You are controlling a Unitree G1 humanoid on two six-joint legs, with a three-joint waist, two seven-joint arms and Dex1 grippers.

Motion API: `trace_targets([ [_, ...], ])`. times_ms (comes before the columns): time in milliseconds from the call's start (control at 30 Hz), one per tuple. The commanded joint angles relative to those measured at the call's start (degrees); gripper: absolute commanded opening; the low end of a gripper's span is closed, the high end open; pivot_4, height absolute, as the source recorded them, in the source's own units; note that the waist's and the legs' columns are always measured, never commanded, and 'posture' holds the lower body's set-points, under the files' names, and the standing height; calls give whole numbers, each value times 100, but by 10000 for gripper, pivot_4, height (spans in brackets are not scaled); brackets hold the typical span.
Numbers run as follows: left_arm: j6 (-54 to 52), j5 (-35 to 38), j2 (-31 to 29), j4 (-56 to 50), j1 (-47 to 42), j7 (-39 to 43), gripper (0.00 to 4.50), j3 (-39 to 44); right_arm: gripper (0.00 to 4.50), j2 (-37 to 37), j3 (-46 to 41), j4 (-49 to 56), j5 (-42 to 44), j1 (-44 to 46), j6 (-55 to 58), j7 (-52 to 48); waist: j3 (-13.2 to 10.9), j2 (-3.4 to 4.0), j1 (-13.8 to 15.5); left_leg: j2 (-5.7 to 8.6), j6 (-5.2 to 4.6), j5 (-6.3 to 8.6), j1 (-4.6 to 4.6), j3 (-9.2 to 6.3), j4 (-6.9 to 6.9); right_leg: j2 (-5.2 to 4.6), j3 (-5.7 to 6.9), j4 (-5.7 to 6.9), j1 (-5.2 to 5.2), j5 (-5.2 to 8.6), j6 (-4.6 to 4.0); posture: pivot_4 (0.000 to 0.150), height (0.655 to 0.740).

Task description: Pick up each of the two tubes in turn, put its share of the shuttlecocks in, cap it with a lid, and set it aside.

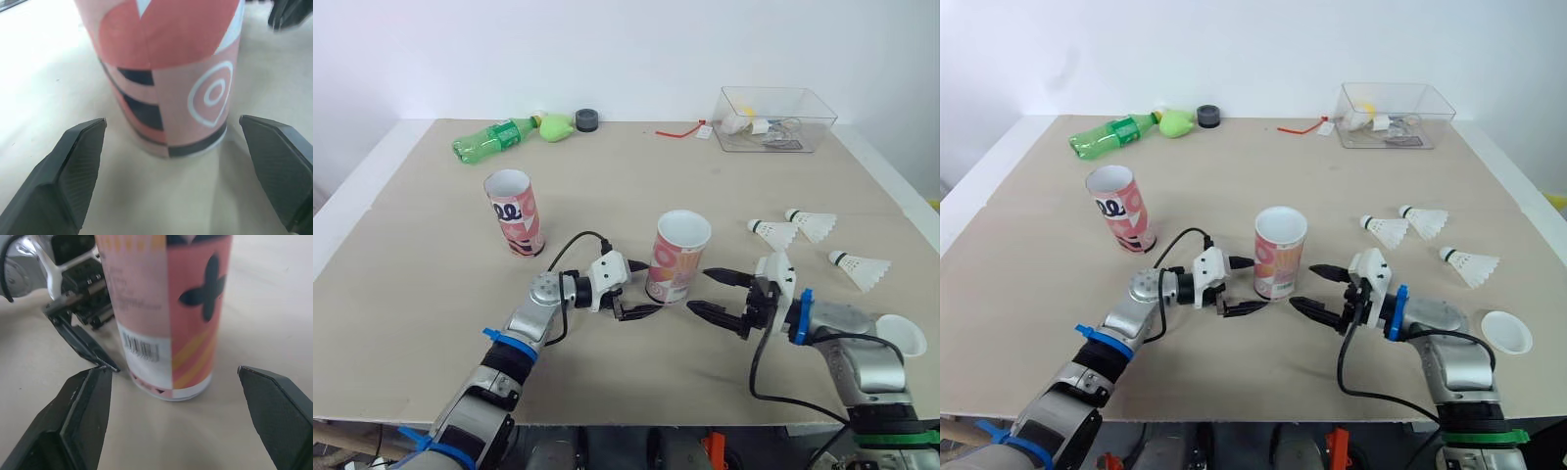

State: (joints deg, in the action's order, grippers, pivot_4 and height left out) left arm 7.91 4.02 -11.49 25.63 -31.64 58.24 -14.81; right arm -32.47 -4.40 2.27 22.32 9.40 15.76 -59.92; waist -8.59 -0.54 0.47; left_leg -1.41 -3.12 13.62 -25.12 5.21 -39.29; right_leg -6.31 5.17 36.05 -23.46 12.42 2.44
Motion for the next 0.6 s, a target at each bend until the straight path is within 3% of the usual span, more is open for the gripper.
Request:
trace_targets([
  [33, -136, 80, -188, -262, 281, 44, 45000, 38, 43961, 95, 120, 225, -103, -59, -158, 213, -1, 3, 0, -1, 3, 2, 1, 0, 0, 1, 0, 2, 0, 2, -2, 1500, 7400],
  [600, -375, 283, -441, -759, 633, 1, 45000, 47, 43961, 612, 545, 69, -464, 36, -251, 1043, -1, 3, -2, -13, 11, 0, 6, 1, -1, 17, -2, 5, 1, 4, -4, 1500, 7400],
])
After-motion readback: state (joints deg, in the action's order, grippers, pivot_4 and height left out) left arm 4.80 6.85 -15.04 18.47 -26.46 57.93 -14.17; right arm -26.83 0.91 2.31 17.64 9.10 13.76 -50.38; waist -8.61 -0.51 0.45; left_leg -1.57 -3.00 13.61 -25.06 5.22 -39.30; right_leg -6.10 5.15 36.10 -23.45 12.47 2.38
